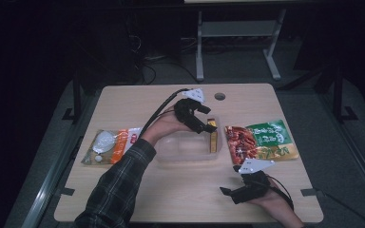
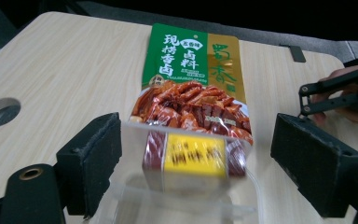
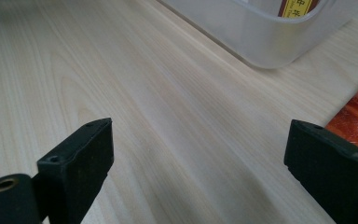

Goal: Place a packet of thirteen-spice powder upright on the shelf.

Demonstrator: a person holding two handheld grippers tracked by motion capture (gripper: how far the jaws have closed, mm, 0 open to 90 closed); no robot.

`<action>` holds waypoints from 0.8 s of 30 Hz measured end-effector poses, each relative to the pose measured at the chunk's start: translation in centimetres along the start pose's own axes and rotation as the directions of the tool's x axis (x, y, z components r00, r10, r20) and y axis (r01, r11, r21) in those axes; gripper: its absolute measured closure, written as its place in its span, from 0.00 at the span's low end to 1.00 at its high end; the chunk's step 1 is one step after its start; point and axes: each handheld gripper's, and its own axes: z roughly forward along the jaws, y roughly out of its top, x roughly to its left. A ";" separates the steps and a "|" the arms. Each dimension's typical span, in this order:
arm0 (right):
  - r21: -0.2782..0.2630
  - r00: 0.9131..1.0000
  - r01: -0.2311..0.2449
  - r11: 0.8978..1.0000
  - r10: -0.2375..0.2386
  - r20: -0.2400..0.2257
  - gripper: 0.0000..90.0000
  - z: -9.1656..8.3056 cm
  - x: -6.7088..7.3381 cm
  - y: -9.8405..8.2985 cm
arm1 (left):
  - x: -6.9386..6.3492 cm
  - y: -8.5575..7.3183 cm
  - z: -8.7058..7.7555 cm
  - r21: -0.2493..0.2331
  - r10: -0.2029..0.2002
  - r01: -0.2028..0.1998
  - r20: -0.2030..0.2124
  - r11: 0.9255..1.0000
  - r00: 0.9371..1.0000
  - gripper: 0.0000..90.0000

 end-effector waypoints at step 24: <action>0.005 1.000 0.002 1.000 -0.002 0.008 0.09 0.2 0.0 0.0 | -5.6 -4.1 -7.2 0.052 -0.017 0.023 -0.103 0.998 0.995 0.18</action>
